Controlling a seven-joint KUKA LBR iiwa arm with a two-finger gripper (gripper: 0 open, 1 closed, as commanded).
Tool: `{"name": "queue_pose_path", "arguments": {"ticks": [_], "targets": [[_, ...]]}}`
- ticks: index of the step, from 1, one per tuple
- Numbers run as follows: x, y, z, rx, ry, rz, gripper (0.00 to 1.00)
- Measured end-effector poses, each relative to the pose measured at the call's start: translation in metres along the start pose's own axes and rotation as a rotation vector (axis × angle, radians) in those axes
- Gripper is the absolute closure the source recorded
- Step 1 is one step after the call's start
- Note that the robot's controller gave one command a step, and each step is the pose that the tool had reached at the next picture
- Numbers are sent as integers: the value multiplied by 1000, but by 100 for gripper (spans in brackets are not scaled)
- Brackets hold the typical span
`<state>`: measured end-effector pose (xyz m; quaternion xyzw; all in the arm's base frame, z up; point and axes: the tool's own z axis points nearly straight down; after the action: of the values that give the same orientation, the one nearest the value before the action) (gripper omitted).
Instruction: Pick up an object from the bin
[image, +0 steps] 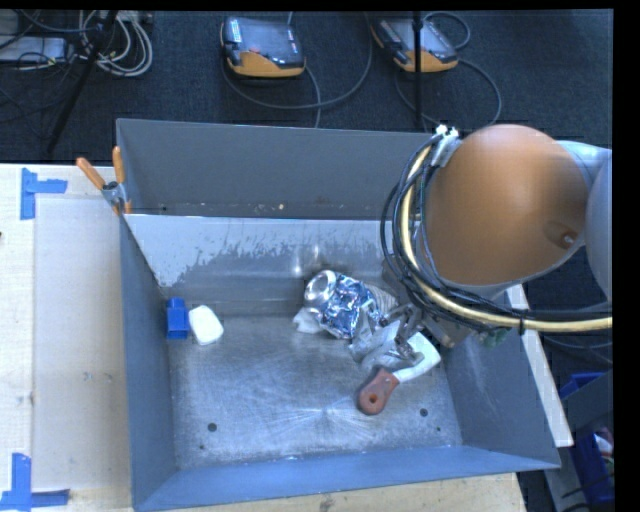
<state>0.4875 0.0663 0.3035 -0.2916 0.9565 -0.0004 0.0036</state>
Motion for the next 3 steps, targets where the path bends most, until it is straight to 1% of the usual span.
{"name": "queue_pose_path", "arguments": {"ticks": [1, 2, 3], "targets": [[-1, 1, 118, -8, 13, -68, 0], [-2, 1, 115, -5, 7, -67, 0], [-9, -46, 145, -2, 0, -146, 0]]}}
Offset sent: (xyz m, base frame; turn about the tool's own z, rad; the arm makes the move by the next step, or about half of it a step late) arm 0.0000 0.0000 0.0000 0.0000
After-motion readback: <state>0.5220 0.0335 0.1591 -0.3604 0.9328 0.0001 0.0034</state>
